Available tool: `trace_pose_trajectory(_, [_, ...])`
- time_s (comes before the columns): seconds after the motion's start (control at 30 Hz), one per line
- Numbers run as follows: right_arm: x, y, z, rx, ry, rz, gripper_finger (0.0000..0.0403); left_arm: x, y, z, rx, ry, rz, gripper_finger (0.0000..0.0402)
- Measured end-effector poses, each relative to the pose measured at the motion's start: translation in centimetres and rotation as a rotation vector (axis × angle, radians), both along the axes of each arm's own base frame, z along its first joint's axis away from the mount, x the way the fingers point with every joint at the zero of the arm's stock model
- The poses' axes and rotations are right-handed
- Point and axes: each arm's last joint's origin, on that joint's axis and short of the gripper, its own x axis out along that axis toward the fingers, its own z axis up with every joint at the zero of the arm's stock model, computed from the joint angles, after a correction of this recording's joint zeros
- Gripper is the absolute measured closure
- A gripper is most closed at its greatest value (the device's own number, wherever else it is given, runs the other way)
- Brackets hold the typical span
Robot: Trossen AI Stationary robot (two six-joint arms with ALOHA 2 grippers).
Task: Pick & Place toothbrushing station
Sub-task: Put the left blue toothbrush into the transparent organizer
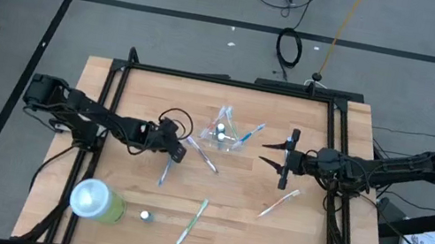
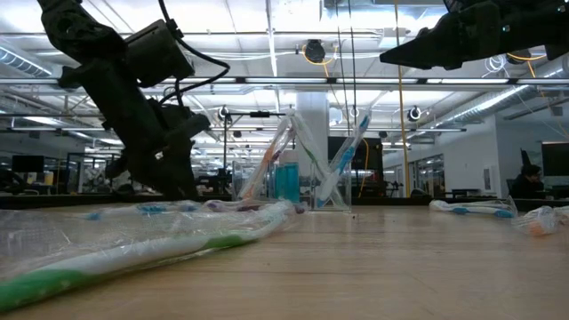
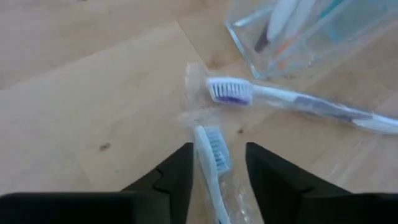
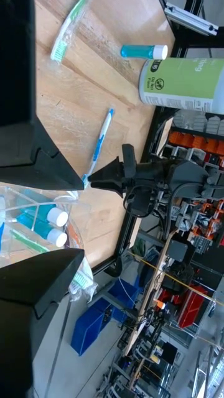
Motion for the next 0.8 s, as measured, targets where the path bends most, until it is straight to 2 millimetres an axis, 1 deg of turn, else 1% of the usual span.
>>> trace_pose_trajectory(0.17, [0.0, 0.0, 0.0, 0.000, 0.000, 0.000, 0.0247, 0.0, -0.3, -0.1, -0.038, 0.005, -0.036, 0.0208])
trace_pose_trajectory(0.23, [0.0, 0.0, 0.0, 0.000, 0.000, 0.000, 0.0247, -0.1, -0.5, -0.1, -0.028, 0.021, -0.057, 0.0201])
trace_pose_trajectory(0.33, [0.0, 0.0, 0.0, 0.001, 0.000, 0.000, 0.0247, -0.4, -0.8, -0.3, -0.030, 0.057, -0.066, 0.0202])
trace_pose_trajectory(0.43, [0.0, 0.0, 0.0, 0.008, 0.000, 0.000, 0.0247, -0.8, -1.2, -0.5, -0.036, 0.102, -0.066, 0.0214])
trace_pose_trajectory(0.6, [0.0, 0.0, 0.0, 0.008, 0.001, 0.000, 0.0247, -0.9, -1.3, -0.6, -0.015, 0.126, -0.095, 0.0242])
trace_pose_trajectory(0.8, [0.0, 0.0, 0.0, 0.008, 0.000, 0.000, 0.0247, -1.1, -1.2, -0.7, -0.013, 0.143, -0.092, 0.0294])
